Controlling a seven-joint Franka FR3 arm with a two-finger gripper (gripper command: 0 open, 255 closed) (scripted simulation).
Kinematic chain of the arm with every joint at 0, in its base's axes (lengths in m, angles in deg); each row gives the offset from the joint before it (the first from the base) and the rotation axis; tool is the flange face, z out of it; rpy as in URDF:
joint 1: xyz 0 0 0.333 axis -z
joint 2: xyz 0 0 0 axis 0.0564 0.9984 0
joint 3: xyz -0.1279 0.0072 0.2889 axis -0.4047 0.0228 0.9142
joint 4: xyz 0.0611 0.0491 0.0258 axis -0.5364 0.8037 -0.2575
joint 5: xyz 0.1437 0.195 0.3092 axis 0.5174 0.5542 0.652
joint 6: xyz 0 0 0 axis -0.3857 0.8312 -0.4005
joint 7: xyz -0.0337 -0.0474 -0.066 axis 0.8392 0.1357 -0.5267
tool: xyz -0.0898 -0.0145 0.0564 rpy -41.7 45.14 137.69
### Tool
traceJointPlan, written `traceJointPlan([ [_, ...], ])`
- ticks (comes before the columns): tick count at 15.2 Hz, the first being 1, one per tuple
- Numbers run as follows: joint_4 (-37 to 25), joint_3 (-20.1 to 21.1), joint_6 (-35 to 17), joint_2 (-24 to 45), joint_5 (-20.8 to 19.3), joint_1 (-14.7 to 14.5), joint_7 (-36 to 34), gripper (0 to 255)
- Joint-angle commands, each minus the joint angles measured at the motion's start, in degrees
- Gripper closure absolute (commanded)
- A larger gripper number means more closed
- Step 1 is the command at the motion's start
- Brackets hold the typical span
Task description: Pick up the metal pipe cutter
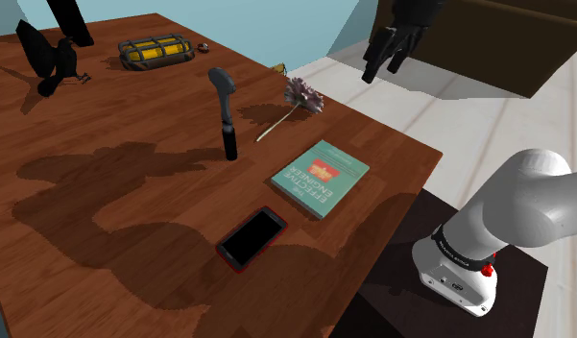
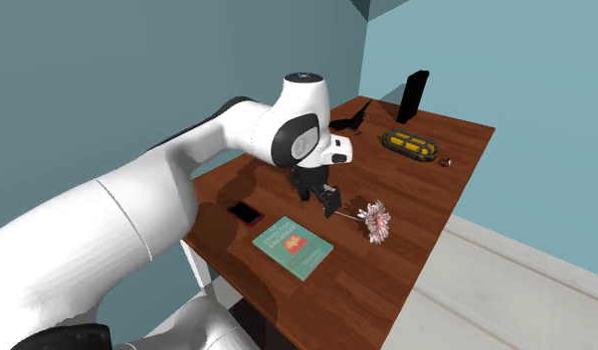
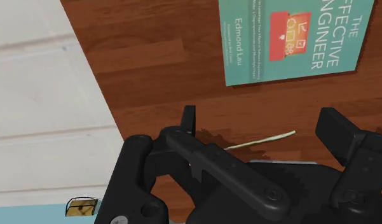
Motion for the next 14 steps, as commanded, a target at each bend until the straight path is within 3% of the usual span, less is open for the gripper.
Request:
traceJointPlan([
  [1,0.86,2.08,-4.66,1.15,0.69,-0.47,-1.64,0],
  [8,-0.40,9.99,-18.90,8.30,0.78,-0.75,-7.90,0],
  [14,-4.33,17.68,-29.69,16.22,-2.88,1.19,-14.74,0],
])
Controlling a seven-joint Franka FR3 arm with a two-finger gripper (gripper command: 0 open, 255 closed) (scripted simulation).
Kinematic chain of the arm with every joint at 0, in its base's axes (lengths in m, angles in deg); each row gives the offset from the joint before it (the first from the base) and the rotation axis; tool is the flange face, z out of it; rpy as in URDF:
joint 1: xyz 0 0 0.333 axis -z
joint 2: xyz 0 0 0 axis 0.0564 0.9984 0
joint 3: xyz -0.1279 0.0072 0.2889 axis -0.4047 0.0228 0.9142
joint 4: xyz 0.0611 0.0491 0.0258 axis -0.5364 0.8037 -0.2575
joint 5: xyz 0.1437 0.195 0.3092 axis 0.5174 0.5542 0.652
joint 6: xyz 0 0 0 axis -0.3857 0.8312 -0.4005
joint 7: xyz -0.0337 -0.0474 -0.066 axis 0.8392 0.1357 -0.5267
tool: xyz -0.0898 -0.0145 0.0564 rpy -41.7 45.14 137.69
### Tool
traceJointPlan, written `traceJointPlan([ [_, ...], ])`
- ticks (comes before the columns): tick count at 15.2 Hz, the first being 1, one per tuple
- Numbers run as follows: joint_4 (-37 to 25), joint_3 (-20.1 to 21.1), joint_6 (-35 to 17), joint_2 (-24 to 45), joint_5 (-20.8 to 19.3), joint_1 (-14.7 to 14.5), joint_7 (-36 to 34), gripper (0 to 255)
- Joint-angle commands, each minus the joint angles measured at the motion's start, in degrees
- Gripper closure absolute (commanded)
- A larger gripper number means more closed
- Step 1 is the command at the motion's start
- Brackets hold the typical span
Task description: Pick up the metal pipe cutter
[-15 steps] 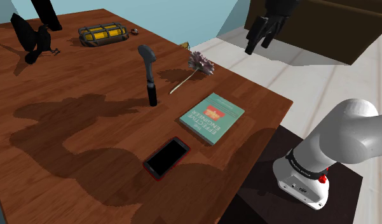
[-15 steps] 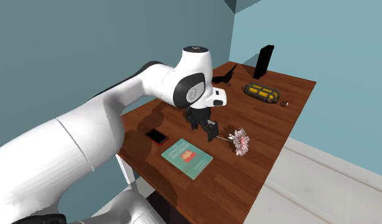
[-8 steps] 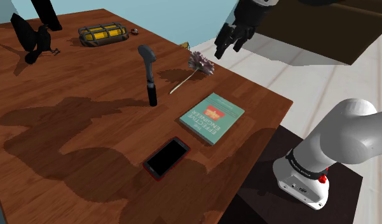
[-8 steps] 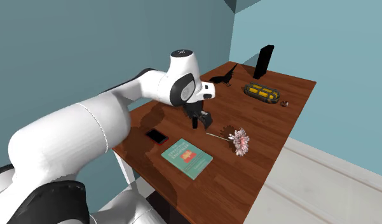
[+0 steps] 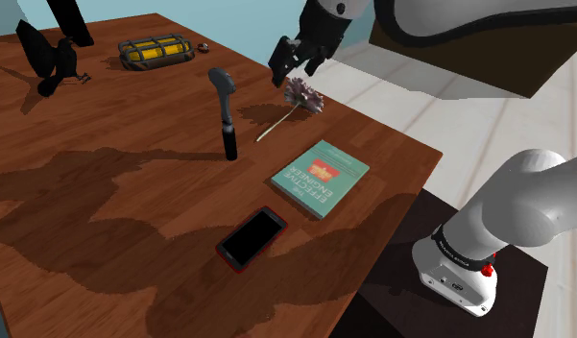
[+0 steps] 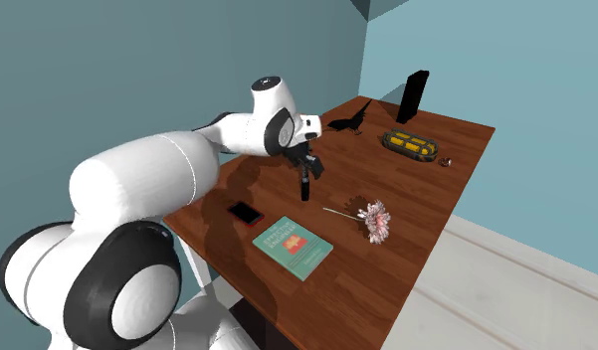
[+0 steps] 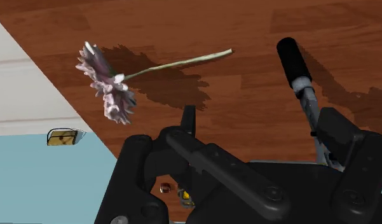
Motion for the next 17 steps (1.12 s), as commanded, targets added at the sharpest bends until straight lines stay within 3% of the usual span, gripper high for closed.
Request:
traceJointPlan([
  [1,-1.27,2.75,-3.89,2.87,-1.91,1.01,-2.64,0],
  [5,-5.68,8.89,-9.42,9.03,-7.95,4.04,-9.10,0],
  [9,-10.85,15.36,-12.84,15.33,-16.46,7.80,-16.66,0],
  [17,-6.34,16.67,-18.05,16.54,-19.40,8.75,-20.01,0],
])
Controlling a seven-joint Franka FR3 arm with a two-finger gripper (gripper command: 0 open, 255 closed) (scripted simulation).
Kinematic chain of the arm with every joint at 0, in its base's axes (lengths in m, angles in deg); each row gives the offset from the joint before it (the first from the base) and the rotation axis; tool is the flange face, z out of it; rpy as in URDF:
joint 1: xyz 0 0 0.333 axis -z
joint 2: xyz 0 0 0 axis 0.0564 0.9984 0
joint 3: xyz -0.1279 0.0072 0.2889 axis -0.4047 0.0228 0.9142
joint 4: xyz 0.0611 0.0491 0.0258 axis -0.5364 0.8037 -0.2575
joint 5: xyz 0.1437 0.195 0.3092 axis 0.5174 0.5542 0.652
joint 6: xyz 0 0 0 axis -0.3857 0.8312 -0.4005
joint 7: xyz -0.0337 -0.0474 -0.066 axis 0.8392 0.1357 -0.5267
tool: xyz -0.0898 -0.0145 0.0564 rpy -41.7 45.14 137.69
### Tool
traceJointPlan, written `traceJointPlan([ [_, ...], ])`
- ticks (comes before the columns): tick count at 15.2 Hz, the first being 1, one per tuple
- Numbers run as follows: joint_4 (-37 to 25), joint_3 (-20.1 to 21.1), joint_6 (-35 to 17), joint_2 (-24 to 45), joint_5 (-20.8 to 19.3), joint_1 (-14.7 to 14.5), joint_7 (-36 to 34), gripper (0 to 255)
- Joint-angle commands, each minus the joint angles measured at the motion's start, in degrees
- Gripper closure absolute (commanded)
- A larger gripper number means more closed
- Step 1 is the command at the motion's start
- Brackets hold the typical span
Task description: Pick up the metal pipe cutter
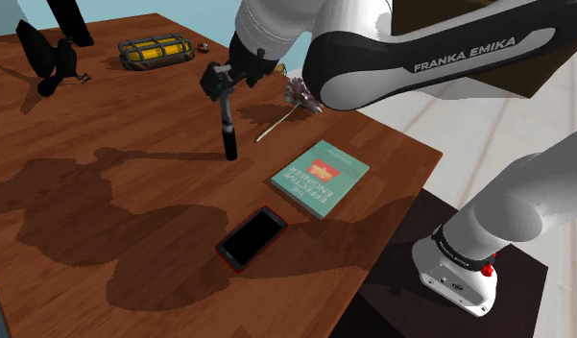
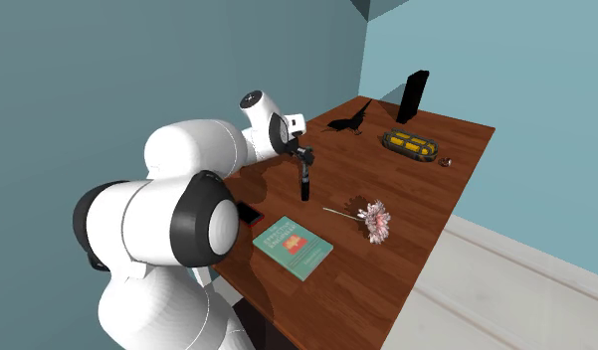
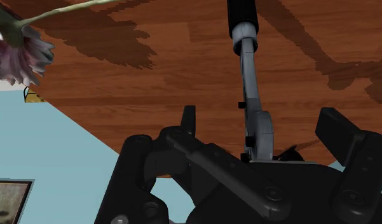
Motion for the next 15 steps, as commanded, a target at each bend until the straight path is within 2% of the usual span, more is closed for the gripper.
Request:
traceJointPlan([
  [1,0.38,0.17,-0.48,0.13,-0.33,0.11,-0.39,0],
  [2,0.37,0.17,-0.44,0.10,-0.31,0.09,-0.38,255],
  [11,0.38,0.17,-0.48,0.13,-0.34,0.11,-0.39,255],
  [15,-1.91,-0.61,2.25,-0.61,1.38,-0.50,1.50,255],
])
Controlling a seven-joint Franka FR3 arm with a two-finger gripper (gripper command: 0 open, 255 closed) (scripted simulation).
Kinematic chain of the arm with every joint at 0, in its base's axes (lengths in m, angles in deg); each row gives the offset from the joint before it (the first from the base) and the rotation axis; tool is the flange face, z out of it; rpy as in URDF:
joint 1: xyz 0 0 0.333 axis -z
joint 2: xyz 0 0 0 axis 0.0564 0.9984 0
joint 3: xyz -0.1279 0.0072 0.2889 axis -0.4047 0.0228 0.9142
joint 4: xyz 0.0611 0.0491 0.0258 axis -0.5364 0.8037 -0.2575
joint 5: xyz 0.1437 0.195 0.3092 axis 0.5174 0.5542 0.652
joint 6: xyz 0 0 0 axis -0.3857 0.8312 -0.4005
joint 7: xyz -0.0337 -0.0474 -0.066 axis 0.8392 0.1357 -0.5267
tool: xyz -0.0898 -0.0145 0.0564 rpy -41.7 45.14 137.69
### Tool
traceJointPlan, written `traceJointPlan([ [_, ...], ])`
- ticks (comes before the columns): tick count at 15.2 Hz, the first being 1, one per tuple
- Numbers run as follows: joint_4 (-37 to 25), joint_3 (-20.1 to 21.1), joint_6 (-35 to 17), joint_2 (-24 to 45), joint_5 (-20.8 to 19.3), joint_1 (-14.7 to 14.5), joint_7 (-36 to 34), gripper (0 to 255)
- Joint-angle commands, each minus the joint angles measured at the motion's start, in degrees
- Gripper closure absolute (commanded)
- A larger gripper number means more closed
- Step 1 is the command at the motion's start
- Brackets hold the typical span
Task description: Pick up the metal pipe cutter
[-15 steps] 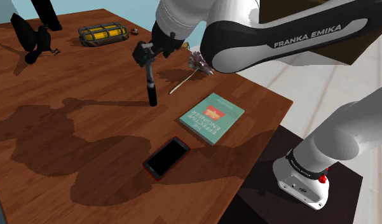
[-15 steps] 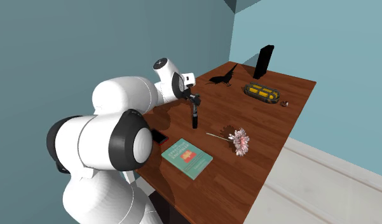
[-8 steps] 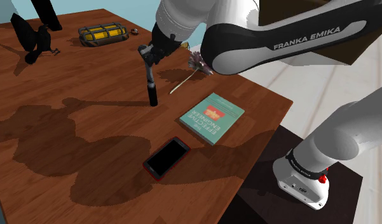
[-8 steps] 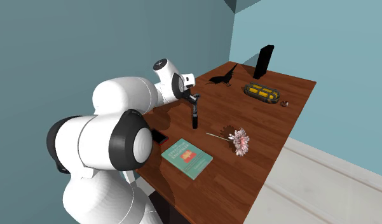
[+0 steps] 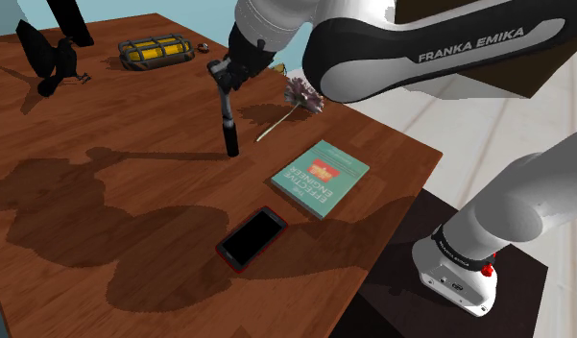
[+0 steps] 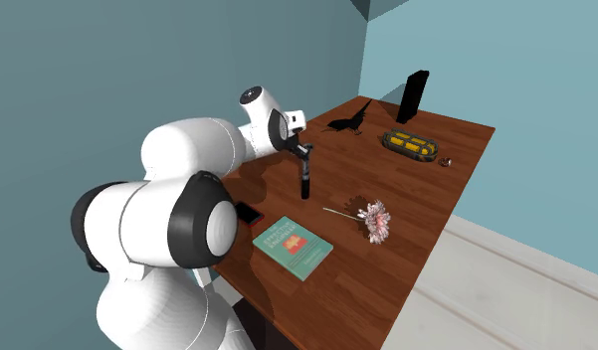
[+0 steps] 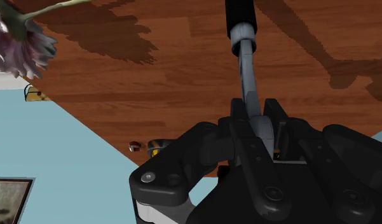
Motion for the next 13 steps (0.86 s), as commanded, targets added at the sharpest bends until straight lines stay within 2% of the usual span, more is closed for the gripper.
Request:
traceJointPlan([
  [1,-1.29,-0.29,1.49,-0.31,0.75,-0.28,0.81,255],
  [11,-8.07,-1.52,8.58,-1.00,3.26,-1.03,4.20,255],
  [13,-8.18,-1.54,8.68,-1.00,3.29,-1.03,4.25,255],
])
